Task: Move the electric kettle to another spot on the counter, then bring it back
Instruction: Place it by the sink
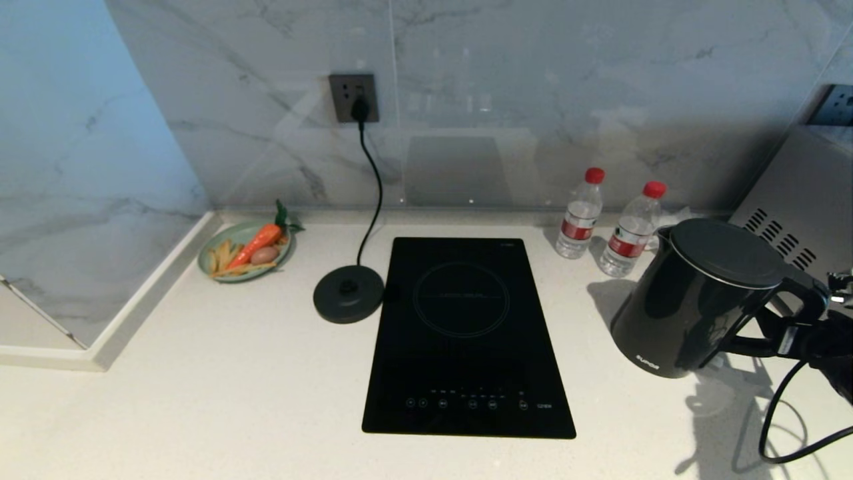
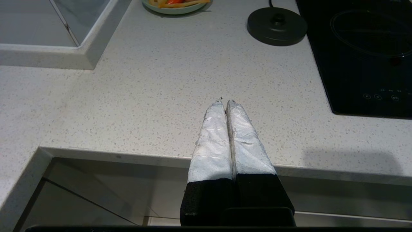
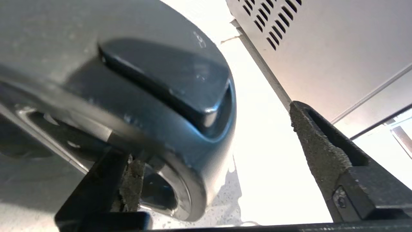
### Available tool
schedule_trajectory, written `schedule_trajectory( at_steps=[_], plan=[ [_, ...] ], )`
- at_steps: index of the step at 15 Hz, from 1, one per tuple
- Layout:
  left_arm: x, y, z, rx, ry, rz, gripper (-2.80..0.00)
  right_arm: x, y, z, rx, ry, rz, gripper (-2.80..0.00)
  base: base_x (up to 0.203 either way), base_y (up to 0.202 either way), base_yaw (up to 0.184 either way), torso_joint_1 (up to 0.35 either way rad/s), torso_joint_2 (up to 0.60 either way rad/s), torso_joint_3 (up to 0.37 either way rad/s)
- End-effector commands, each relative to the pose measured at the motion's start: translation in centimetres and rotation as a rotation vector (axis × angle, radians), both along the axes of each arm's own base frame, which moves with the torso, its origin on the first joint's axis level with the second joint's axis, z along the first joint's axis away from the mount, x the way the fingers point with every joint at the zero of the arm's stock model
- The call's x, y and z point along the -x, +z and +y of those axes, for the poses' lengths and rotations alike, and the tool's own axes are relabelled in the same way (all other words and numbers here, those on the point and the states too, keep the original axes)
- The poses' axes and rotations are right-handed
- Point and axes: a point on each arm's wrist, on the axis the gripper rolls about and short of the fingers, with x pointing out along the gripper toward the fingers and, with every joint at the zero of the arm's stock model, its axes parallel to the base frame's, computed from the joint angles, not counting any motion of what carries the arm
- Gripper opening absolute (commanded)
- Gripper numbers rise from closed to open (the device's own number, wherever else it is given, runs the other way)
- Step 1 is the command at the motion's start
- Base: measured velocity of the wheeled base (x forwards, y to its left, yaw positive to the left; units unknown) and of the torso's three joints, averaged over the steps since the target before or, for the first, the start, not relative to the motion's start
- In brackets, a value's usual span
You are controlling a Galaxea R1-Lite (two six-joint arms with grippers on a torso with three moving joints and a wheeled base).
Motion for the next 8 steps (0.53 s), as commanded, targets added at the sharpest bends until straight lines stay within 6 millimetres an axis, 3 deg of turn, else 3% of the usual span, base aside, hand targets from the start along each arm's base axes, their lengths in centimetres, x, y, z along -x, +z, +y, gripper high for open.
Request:
schedule_trajectory(
  at_steps=[1,8],
  plan=[
    [0.0,0.0,0.0,0.0,0.002,0.0,-2.8,0.3,0.22,0.21,0.005,0.003,-0.009,0.0,0.0,0.0,0.0,0.0,0.0,0.0],
    [0.0,0.0,0.0,0.0,0.0,0.0,-2.8,-0.47,-0.63,0.14,0.056,-0.08,0.045,0.0,0.0,0.0,0.0,0.0,0.0,0.0]
  ],
)
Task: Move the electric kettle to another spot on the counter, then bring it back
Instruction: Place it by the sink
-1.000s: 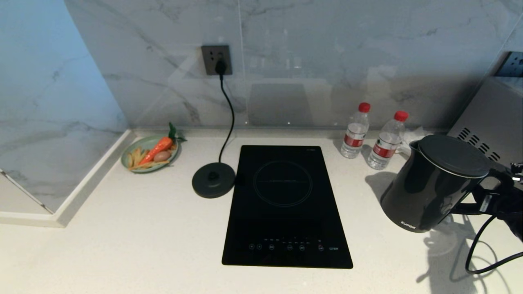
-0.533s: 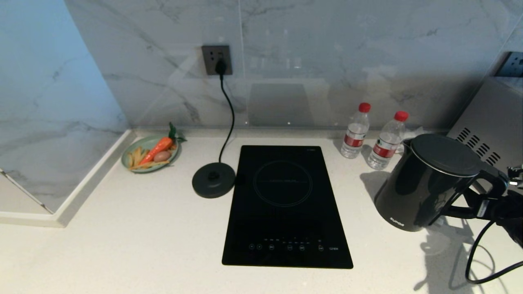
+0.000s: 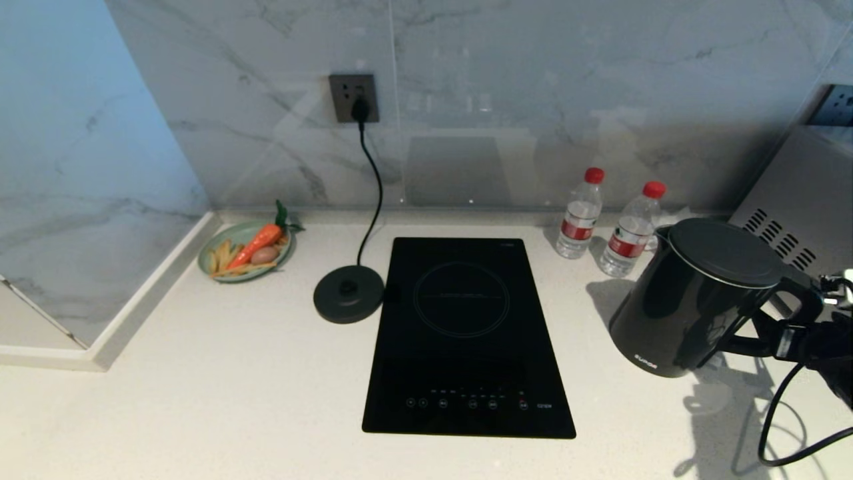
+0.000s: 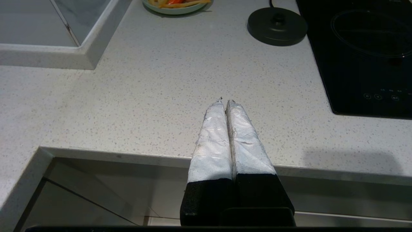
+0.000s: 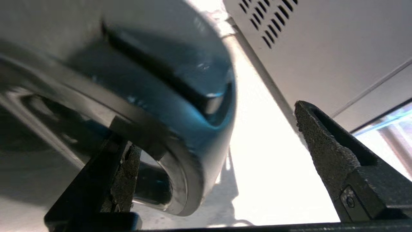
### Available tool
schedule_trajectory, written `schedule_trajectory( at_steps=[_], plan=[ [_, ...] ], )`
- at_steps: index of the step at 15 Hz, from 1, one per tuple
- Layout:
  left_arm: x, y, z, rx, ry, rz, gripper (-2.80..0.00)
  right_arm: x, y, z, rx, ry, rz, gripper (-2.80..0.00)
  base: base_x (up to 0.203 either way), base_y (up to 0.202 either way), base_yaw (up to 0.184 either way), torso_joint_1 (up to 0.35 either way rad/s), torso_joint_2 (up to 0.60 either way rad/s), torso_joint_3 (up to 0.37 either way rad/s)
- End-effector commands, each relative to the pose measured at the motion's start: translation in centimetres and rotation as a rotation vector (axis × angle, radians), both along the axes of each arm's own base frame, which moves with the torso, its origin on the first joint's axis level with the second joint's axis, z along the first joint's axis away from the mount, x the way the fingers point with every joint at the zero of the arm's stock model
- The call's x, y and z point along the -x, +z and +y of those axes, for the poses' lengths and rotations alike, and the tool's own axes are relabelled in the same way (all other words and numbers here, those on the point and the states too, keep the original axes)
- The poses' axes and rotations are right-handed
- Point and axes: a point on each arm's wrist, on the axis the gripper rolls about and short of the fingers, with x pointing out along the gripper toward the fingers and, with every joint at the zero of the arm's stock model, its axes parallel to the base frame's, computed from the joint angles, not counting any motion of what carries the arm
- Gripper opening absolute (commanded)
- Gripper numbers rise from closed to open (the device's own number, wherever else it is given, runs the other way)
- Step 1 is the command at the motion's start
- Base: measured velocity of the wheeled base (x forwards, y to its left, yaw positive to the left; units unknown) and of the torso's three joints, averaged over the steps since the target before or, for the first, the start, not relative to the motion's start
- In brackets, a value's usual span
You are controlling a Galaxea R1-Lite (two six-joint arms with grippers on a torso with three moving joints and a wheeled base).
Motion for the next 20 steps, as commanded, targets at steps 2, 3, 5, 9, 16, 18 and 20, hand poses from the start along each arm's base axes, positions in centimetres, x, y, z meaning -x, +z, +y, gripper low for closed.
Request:
schedule_trajectory(
  at_steps=[2,3,5,9,16,18,20],
  plan=[
    [0.0,0.0,0.0,0.0,0.0,0.001,-2.8,-0.9,-0.3,0.6,0.015,-0.057,0.008,0.0,0.0,0.0,0.0,0.0,0.0,0.0],
    [0.0,0.0,0.0,0.0,0.0,0.001,-2.8,-1.0,-0.3,0.7,0.017,-0.07,0.006,0.0,0.0,0.0,0.0,0.0,0.0,0.0],
    [0.0,0.0,0.0,0.0,0.001,0.001,-2.8,-1.1,-0.4,0.8,0.018,-0.084,0.011,0.0,0.0,0.0,0.0,0.0,0.0,0.0],
    [0.0,0.0,0.0,0.0,0.0,0.001,-2.8,-1.6,-0.3,1.3,0.027,-0.116,0.002,0.0,0.0,0.0,0.0,0.0,0.0,0.0],
    [0.0,0.0,0.0,0.0,0.0,0.001,-2.8,-1.3,0.2,3.3,0.04,-0.085,-0.004,0.0,0.0,0.0,0.0,0.0,0.0,0.0],
    [0.0,0.0,0.0,0.001,0.002,0.001,-2.8,-0.6,0.6,4.1,0.048,-0.066,-0.007,0.0,0.0,0.0,0.0,0.0,0.0,0.0],
    [0.0,0.0,0.0,0.0,0.0,0.001,-2.8,0.2,0.8,5.2,0.054,-0.043,-0.002,0.0,0.0,0.0,0.0,0.0,0.0,0.0]
  ],
)
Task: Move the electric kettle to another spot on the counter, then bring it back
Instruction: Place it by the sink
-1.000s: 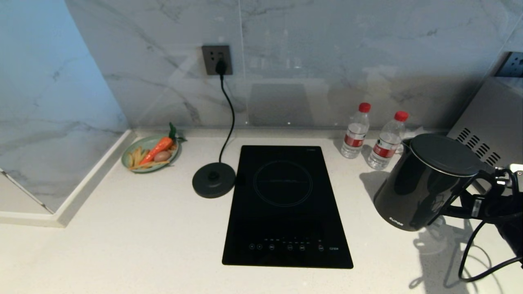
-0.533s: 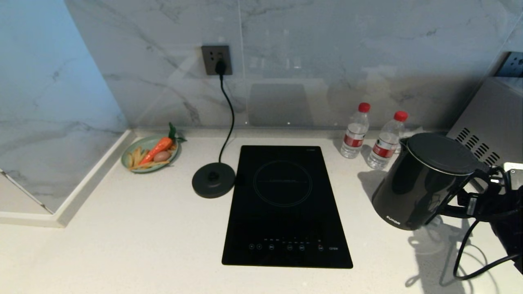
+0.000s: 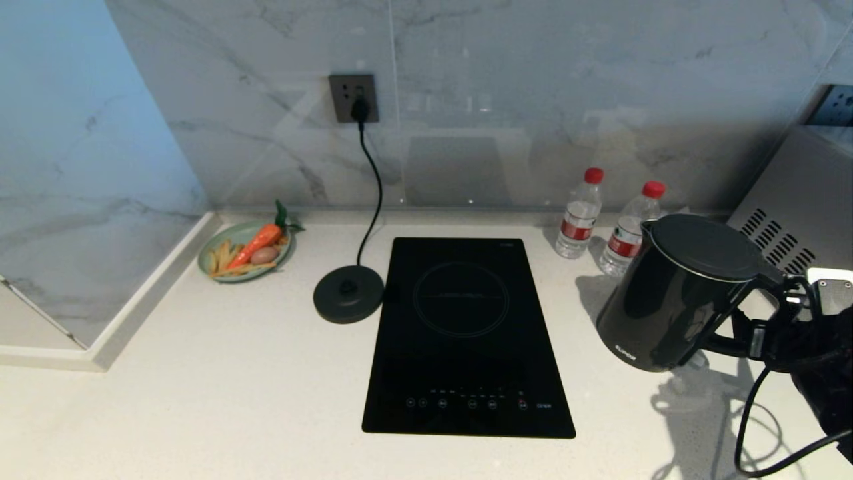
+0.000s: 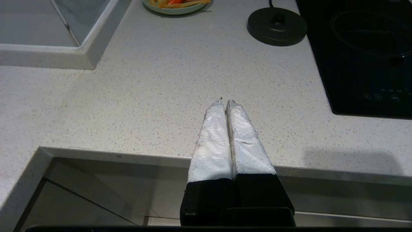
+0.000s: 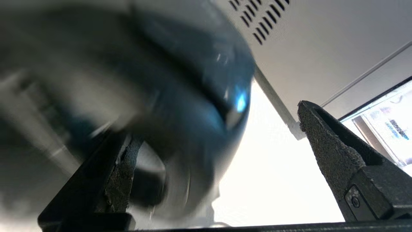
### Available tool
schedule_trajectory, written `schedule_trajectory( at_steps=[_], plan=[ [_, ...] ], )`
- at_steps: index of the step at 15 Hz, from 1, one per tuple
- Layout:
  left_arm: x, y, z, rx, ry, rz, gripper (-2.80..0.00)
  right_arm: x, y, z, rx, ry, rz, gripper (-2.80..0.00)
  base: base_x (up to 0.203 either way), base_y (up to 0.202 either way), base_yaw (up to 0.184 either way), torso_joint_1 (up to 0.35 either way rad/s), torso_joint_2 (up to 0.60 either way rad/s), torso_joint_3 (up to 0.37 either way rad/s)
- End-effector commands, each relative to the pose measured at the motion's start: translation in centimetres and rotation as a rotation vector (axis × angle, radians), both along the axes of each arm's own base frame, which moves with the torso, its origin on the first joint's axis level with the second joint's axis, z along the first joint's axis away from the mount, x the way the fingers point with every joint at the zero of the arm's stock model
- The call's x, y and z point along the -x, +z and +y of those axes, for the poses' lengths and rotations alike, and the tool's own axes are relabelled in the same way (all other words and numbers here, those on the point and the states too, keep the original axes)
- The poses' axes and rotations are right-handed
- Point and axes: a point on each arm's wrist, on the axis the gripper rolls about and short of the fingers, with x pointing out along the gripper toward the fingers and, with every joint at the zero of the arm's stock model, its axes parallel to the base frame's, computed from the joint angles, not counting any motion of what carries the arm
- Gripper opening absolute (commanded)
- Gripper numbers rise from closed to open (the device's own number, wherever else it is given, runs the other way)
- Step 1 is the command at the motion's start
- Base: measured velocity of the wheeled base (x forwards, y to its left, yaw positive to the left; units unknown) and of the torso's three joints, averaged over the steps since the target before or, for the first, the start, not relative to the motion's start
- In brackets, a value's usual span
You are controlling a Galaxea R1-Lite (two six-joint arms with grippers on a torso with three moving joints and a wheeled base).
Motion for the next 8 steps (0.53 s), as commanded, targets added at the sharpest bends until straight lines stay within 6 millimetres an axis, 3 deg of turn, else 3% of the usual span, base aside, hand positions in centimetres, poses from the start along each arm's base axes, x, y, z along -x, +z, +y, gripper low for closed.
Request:
schedule_trajectory(
  at_steps=[1,8],
  plan=[
    [0.0,0.0,0.0,0.001,0.001,0.001,-2.8,0.8,0.6,1.1,0.008,0.012,-0.018,0.0,0.0,0.0,0.0,0.0,0.0,0.0],
    [0.0,0.0,0.0,0.001,0.0,0.001,-2.8,2.0,0.7,2.3,0.008,0.051,-0.012,0.0,0.0,0.0,0.0,0.0,0.0,0.0]
  ],
)
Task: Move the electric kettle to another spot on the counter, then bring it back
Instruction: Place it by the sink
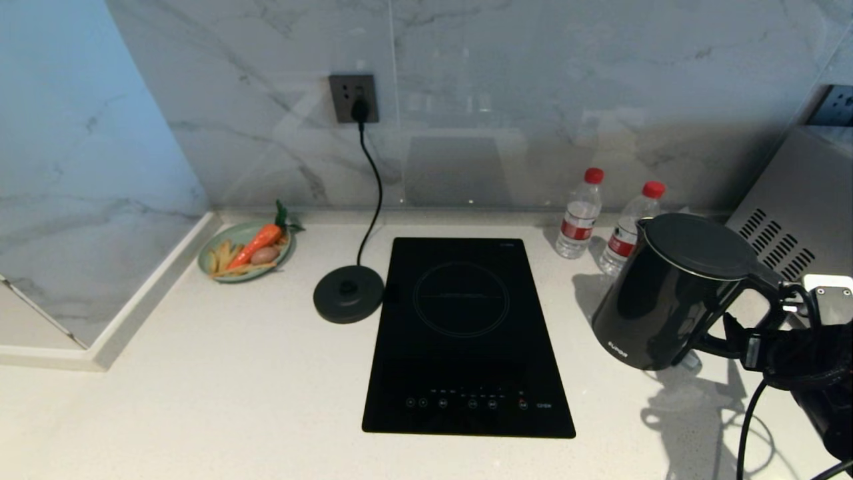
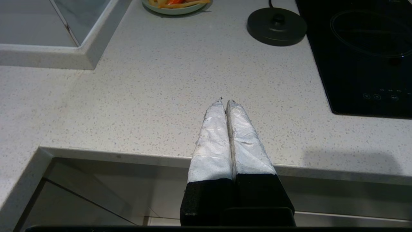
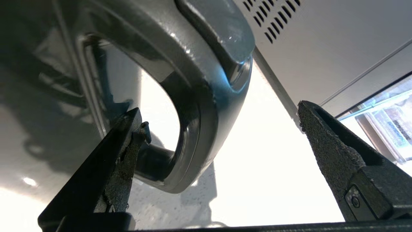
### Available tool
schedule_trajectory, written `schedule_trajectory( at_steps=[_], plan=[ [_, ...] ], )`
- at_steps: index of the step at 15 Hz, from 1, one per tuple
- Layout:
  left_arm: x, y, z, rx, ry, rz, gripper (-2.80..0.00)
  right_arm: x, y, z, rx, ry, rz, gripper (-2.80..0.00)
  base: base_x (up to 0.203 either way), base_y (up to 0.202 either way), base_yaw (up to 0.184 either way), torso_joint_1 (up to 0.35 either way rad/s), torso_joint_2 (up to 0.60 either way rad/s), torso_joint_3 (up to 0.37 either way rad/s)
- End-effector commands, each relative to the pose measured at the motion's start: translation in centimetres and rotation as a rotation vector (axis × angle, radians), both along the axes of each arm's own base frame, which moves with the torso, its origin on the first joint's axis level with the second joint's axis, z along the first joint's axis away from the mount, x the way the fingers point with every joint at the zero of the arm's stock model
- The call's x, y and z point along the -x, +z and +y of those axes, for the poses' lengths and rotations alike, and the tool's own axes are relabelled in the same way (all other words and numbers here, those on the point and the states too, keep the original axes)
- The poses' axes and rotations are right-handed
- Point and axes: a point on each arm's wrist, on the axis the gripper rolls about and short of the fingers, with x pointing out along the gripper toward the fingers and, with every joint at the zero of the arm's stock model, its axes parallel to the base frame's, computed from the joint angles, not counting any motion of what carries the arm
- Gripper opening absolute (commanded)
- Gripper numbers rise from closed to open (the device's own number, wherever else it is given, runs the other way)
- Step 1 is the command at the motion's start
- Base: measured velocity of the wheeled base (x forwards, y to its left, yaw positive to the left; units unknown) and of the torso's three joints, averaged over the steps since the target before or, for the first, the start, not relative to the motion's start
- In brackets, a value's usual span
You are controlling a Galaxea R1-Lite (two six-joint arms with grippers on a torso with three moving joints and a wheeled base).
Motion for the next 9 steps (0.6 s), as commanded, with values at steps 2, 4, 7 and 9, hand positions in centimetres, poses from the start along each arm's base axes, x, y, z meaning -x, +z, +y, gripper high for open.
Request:
schedule_trajectory(
  at_steps=[2,4,7,9],
  plan=[
    [0.0,0.0,0.0,0.001,0.002,0.001,-2.8,1.2,0.3,1.0,0.005,0.039,-0.005,0.0,0.0,0.0,0.0,0.0,0.0,0.0],
    [0.0,0.0,0.0,0.0,0.0,0.001,-2.8,1.8,0.2,1.7,0.005,0.051,0.006,0.0,0.0,0.0,0.0,0.0,0.0,0.0],
    [0.0,0.0,0.0,0.001,0.0,0.001,-2.8,2.5,0.3,2.3,0.005,0.077,0.006,0.0,0.0,0.0,0.0,0.0,0.0,0.0],
    [0.0,0.0,0.0,0.001,0.0,0.001,-2.8,3.3,0.3,2.4,0.005,0.085,0.008,0.0,0.0,0.0,0.0,0.0,0.0,0.0]
  ],
)
